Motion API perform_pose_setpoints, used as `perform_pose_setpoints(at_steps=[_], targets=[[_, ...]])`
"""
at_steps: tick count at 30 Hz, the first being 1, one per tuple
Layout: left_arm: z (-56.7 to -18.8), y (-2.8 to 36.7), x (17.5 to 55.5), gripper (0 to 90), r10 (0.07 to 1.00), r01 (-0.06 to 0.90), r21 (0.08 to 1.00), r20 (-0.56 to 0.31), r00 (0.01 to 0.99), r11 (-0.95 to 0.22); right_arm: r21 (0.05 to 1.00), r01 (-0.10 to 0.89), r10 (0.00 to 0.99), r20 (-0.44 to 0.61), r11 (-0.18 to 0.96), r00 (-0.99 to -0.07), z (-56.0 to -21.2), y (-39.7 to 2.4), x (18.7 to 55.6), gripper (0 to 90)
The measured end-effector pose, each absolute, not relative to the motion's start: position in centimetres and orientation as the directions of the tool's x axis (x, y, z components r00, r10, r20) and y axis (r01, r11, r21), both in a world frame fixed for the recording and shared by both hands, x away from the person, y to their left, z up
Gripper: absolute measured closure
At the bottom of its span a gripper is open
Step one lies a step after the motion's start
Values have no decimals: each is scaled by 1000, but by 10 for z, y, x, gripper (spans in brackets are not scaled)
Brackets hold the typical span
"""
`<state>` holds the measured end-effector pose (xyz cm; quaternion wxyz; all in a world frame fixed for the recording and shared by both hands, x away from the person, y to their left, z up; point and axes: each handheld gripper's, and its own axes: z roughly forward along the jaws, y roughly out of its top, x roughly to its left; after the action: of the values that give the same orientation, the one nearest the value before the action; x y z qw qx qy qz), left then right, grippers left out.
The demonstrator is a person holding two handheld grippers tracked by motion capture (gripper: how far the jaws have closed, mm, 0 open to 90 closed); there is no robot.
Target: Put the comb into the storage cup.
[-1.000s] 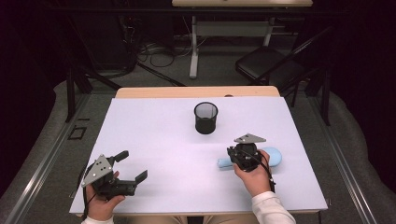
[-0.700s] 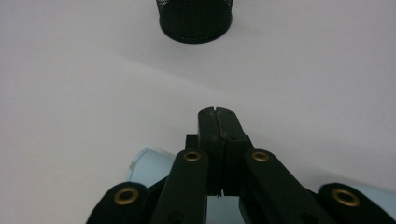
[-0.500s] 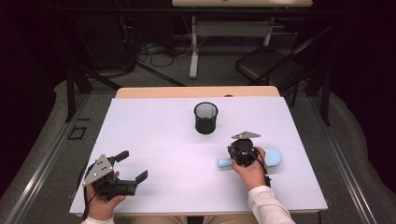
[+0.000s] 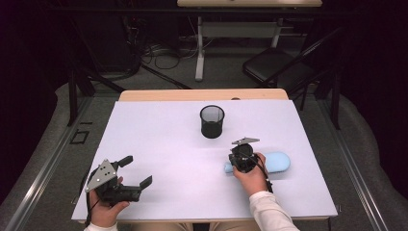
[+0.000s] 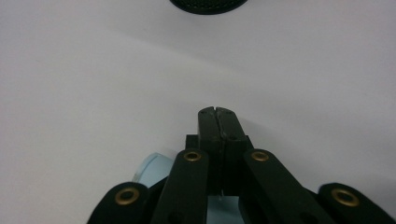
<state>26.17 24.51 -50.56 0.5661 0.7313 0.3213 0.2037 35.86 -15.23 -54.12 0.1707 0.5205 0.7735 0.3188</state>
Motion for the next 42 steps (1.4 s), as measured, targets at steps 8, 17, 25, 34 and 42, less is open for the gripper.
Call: perform_pose_setpoints(at_steps=[8,17,25,34,42], targets=[[-506,245,262,4,703,243,958,-71,708,-149,662,700,908,72,265,-412,-545,-147,356,900],[-506,245,262,4,703,244,958,-72,707,-148,659,696,899,66,287,-434,-544,-145,349,900],[-506,245,262,4,704,243,959,-70,707,-149,664,683,888,60,306,-456,-544,-145,336,900],[-506,245,262,4,705,241,959,-68,706,-149,661,674,877,48,331,-477,-543,-146,324,900],[-506,246,262,4,706,247,958,-75,705,-145,663,670,871,54,334,-488,-544,-151,311,900]])
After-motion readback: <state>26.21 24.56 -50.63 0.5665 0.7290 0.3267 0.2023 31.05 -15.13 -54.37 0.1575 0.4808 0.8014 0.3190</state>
